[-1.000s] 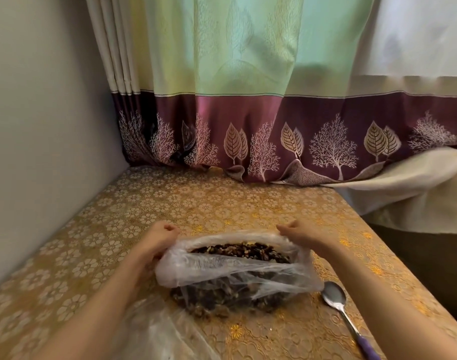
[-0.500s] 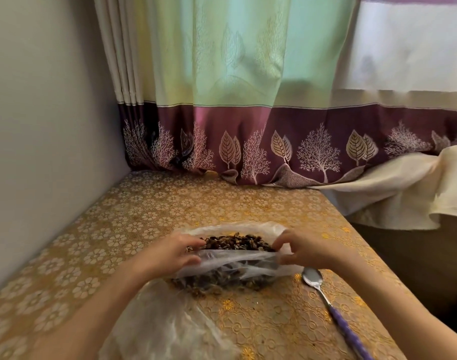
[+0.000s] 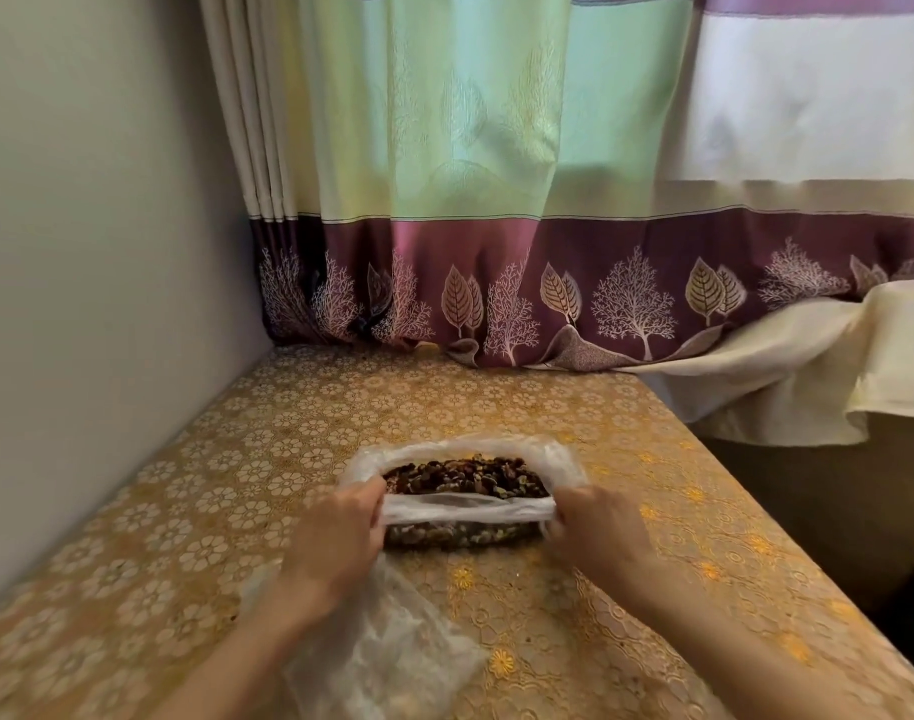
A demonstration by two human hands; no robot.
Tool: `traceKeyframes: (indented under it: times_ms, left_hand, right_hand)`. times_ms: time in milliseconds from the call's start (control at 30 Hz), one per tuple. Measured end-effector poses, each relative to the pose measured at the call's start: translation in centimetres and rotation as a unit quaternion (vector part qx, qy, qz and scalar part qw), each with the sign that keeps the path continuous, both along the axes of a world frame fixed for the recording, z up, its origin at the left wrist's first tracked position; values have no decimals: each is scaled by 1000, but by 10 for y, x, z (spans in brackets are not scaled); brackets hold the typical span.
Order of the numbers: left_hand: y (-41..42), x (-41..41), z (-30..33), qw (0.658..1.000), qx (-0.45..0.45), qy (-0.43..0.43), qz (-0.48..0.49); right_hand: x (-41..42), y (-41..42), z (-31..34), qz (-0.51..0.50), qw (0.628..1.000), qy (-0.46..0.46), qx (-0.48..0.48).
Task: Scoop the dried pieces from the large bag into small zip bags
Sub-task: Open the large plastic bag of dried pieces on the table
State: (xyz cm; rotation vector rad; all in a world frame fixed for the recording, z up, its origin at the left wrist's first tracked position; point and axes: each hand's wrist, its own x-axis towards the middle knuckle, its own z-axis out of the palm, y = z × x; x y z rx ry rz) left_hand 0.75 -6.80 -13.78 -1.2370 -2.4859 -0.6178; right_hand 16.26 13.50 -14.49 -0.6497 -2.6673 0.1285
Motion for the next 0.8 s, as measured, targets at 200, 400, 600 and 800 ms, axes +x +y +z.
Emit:
traceKeyframes:
  times_ms: [200,400,600,800]
  left_hand:
    - [-11,-12,2,893,96,-440,-19]
    - [-7,-15,8,799,176,-572,54]
    - [10,-17,1,805,206,-546,111]
    - [14,-33,4,643,419,-623,155]
  right_hand:
    - [5,6,12,-11,948,44,-314]
    - [-6,13,12,-129,885,68,-442]
    - [-21,11,12,-184,919,32,-346]
    - [-25,24,10,-216,765,232,-560]
